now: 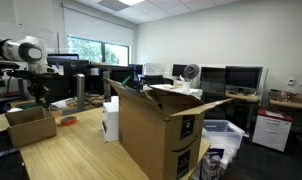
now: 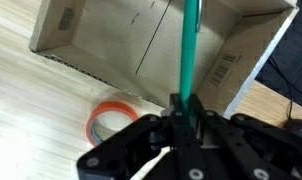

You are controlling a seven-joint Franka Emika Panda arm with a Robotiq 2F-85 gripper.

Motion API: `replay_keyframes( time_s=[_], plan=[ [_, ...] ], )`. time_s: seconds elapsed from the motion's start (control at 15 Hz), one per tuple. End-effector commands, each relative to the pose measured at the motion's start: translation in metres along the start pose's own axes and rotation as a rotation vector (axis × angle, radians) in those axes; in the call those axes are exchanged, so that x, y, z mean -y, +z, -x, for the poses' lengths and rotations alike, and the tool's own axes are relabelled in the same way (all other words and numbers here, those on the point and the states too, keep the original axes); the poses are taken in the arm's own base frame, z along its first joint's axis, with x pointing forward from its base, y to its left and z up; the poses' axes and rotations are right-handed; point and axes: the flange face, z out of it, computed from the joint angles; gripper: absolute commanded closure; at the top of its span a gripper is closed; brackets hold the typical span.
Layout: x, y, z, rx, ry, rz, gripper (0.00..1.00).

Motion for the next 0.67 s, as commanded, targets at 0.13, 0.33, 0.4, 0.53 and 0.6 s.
replay_keyframes(
  time_s=[0.13, 0.33, 0.4, 0.53, 0.6],
  plan=[
    [-0.002, -0.015, -0.007, -0.007, -0.065, -0.031, 0.95],
    [-0.006, -0.016, -0.017, -0.026, -0.095, -0.013, 0.95],
    [-0.008, -0.015, -0.021, -0.036, -0.097, -0.003, 0.95],
    [-0.012, -0.013, -0.028, -0.043, -0.101, 0.018, 0.95],
    [-0.013, -0.012, -0.032, -0.047, -0.108, 0.028, 0.95]
  ],
)
